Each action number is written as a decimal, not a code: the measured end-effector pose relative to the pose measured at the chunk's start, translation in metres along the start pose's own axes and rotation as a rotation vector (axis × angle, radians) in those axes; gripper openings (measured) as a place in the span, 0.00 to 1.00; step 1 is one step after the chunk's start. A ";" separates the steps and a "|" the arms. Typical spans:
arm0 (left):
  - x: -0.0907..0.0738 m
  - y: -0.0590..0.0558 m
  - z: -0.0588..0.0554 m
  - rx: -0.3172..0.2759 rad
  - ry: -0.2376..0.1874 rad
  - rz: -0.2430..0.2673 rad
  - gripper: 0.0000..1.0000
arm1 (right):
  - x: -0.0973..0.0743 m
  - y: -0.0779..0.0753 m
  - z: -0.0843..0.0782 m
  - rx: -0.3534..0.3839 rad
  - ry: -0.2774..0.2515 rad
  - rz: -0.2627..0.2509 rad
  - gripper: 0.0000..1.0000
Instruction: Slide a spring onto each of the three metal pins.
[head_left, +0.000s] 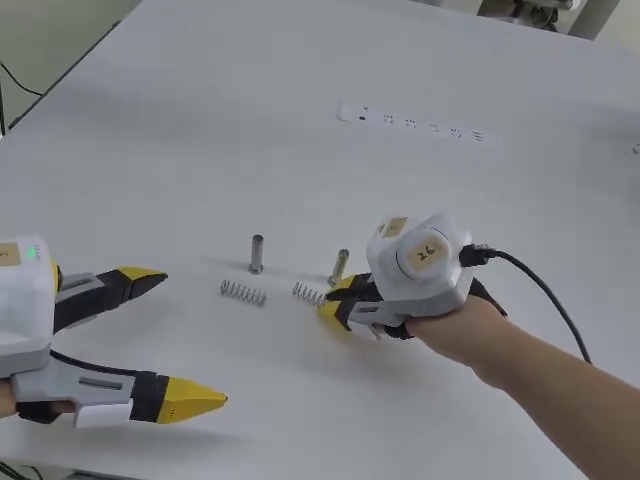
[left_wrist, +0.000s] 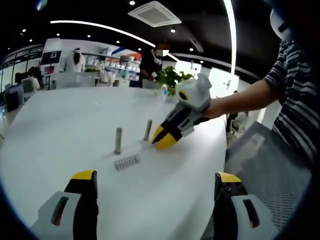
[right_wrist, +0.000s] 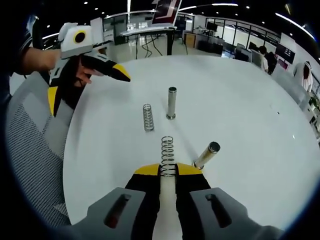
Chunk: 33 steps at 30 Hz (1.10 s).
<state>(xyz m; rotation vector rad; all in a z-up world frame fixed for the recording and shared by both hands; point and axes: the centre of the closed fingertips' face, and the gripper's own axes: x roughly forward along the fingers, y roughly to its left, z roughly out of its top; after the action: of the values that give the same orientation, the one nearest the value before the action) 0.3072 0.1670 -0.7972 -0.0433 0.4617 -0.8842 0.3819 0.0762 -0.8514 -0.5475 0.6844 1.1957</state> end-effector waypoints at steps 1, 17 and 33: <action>0.001 0.000 0.000 -0.001 0.002 -0.003 0.94 | -0.002 0.000 0.001 -0.005 -0.003 -0.001 0.08; 0.015 -0.015 0.006 0.041 0.028 -0.069 0.90 | -0.038 0.007 0.001 -0.106 0.011 -0.004 0.08; 0.040 -0.022 0.023 0.088 0.036 -0.130 0.85 | -0.059 0.022 -0.005 -0.201 0.020 0.009 0.08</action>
<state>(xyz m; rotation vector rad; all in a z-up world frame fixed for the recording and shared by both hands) 0.3225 0.1195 -0.7866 0.0238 0.4565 -1.0334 0.3468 0.0406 -0.8119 -0.7255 0.5875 1.2772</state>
